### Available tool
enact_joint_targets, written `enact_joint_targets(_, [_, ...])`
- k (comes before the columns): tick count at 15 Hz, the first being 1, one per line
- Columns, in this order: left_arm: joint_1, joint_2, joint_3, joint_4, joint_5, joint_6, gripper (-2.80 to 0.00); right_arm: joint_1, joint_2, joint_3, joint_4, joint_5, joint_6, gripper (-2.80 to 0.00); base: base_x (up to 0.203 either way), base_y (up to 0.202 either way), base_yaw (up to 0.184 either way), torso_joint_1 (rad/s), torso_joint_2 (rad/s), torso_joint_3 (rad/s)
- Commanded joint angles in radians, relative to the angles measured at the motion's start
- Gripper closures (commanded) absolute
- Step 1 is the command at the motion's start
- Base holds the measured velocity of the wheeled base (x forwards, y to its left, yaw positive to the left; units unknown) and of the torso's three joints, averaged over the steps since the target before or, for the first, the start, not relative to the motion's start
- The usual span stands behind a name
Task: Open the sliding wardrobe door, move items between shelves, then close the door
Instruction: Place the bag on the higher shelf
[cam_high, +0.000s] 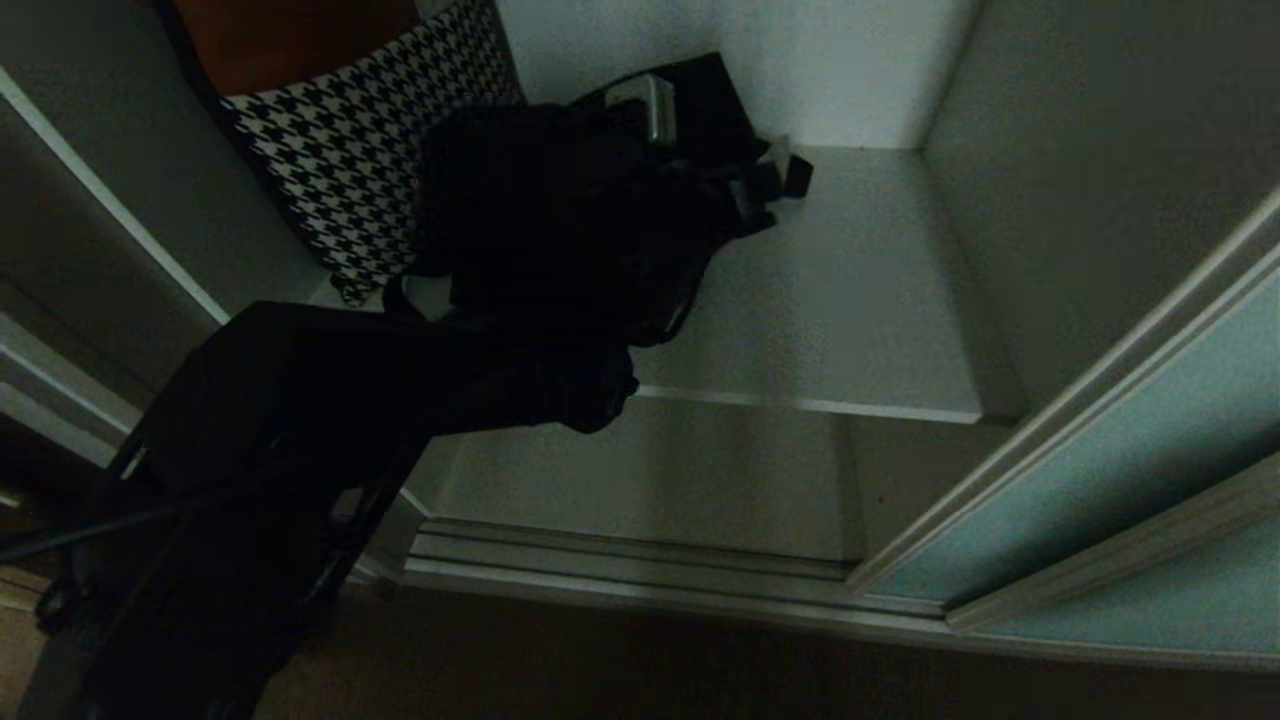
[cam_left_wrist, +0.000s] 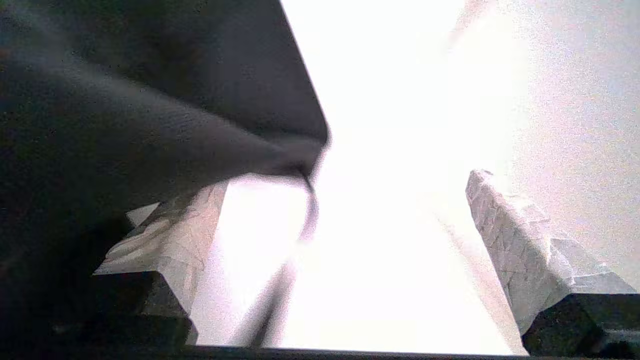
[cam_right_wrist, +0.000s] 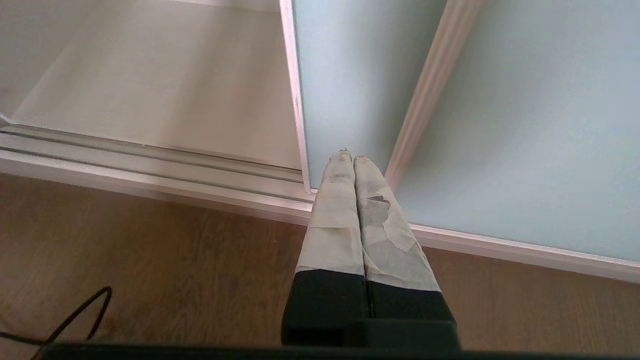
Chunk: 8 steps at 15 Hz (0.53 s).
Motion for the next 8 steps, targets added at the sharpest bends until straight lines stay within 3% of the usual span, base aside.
enact_joint_targets(1, [-0.052,0.012,0.000,0.058,0.000,0.002,-2.80,-0.001,-0.001,0.000,-0.001,0.000,0.000,0.00,0.000,0.000,0.000,0.000,0.00,0.000])
enact_joint_targets(8, [-0.094,0.084,0.001,0.212,0.005,-0.016,-2.80,-0.001,0.001,0.000,-0.001,0.001,0.000,0.00,0.000,0.000,0.000,0.000,0.00,0.000])
